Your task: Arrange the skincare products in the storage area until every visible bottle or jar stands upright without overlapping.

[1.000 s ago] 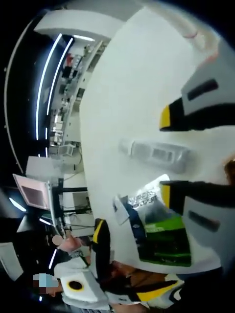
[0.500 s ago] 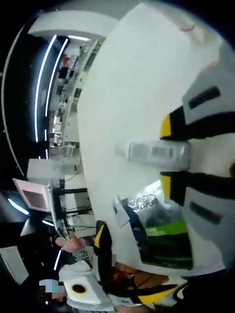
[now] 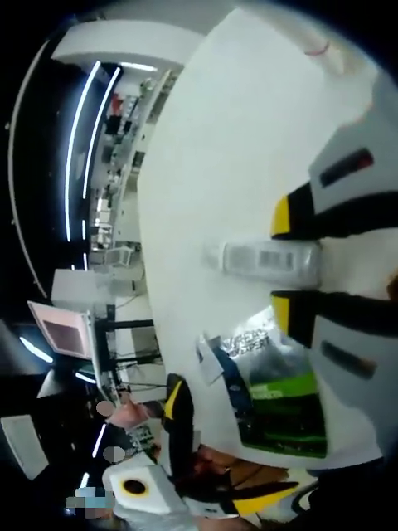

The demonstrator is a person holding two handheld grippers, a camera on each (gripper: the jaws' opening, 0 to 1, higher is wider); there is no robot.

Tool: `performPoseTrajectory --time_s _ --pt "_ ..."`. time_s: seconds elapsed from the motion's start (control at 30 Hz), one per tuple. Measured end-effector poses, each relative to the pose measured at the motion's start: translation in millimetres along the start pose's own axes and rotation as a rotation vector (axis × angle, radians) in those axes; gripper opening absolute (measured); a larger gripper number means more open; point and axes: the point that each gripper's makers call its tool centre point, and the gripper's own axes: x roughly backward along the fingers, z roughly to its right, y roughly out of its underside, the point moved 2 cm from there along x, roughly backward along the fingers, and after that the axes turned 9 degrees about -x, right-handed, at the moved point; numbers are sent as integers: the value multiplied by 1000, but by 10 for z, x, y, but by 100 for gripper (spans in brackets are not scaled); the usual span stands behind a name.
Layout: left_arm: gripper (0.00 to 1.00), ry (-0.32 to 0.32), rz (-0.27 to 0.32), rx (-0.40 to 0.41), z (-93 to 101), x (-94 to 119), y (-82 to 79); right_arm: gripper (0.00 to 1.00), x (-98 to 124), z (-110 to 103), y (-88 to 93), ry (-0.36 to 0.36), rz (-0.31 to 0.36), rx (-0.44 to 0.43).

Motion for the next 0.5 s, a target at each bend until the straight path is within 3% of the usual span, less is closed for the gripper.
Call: performPoseTrajectory --time_s 0.3,0.5 --pt "99 3 3 -5 8 -3 -30 21 83 15 -97 -7 71 -36" --pt "99 7 -3 -7 22 -16 -35 21 199 58 -197 -25 147 -118"
